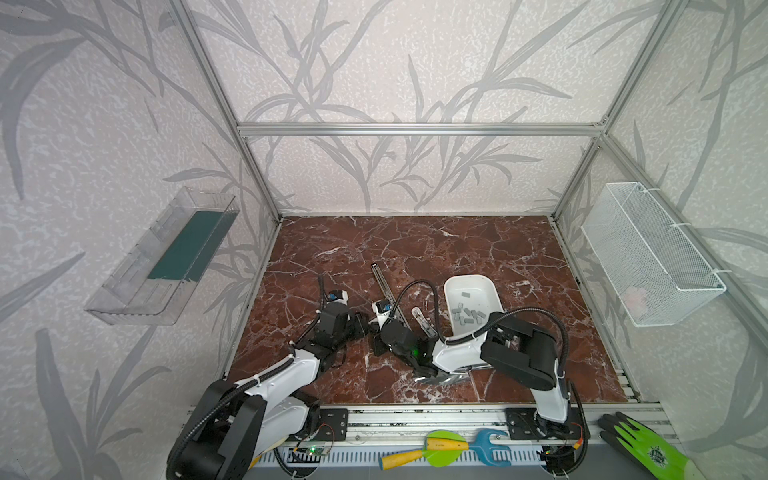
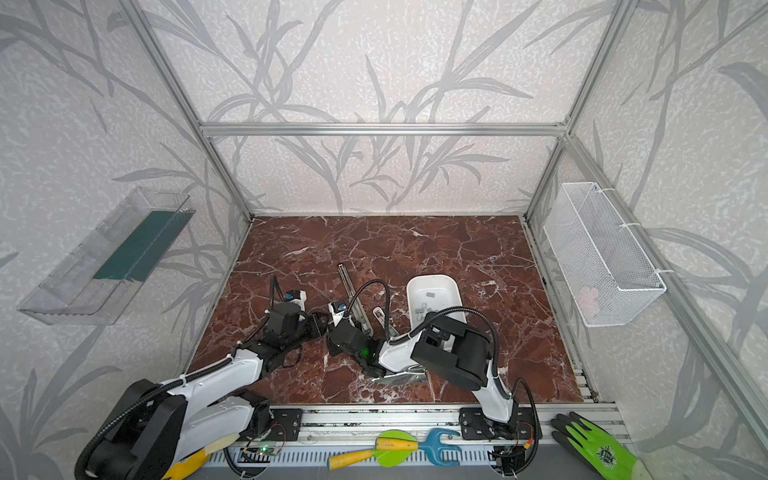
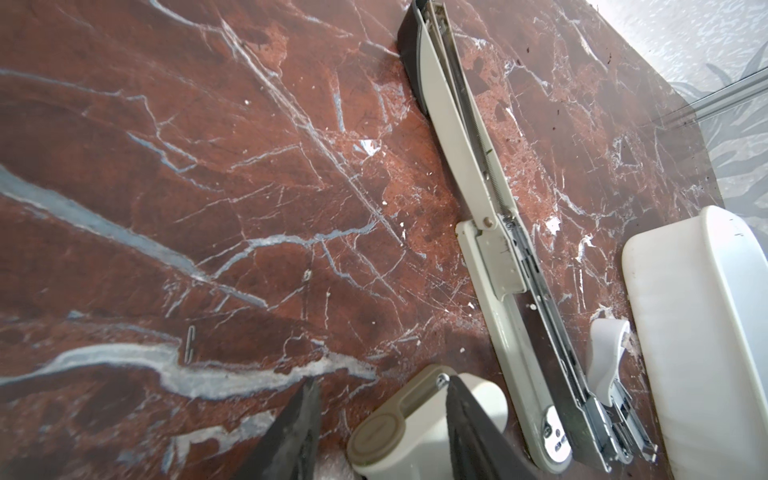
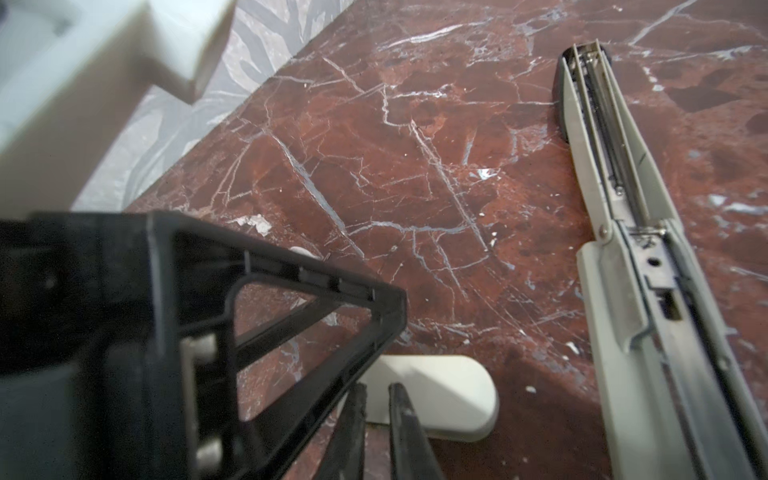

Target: Load the staples into the stapler

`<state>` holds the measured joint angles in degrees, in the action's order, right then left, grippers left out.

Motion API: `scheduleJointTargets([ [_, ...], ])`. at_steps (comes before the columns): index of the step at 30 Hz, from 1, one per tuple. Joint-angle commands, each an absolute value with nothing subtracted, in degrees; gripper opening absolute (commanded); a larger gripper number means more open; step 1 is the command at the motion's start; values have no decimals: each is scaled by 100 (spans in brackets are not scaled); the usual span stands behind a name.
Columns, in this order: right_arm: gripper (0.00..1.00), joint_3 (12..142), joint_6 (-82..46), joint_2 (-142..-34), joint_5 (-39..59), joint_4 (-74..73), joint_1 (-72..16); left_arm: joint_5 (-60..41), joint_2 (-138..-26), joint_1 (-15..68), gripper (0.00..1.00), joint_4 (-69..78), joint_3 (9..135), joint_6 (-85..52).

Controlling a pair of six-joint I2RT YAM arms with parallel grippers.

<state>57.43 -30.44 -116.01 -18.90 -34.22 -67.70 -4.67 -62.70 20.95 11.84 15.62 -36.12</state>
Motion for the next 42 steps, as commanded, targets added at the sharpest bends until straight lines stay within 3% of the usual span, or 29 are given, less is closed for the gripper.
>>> scheduleJointTargets([
  [1, 20, 6025, -2721, -11342, -1909, -1996, -6707, -245, -5973, 2101, 52, 787, 1869, -3508],
  [10, 31, 6018, -2300, -10650, -1898, -1809, -6631, -66, -5469, 2083, 57, -17, 2121, -3296],
  [15, 42, 5550, -1863, -10498, -1698, -2355, -6558, -88, -5198, 2083, 63, -14, 2025, -3331],
  [20, 43, 5027, -1594, -10099, -1765, -2457, -6562, 126, -5054, 2077, 82, -104, 2157, -3159],
  [22, 49, 4836, -1566, -9833, -1980, -2347, -6560, 145, -5264, 2059, 90, -7, 2337, -3036],
  [26, 59, 4526, -1509, -9466, -2258, -2065, -6551, -449, -6177, 1833, 94, 306, 2922, -3144],
  [31, 59, 4378, -1425, -9628, -2275, -2087, -6548, -794, -7291, 1594, 96, 1500, 3088, -3803],
  [42, 53, 4850, -1426, -10516, -2094, -2081, -6301, -1814, -8550, 1511, 97, 2083, 3571, -3786],
])
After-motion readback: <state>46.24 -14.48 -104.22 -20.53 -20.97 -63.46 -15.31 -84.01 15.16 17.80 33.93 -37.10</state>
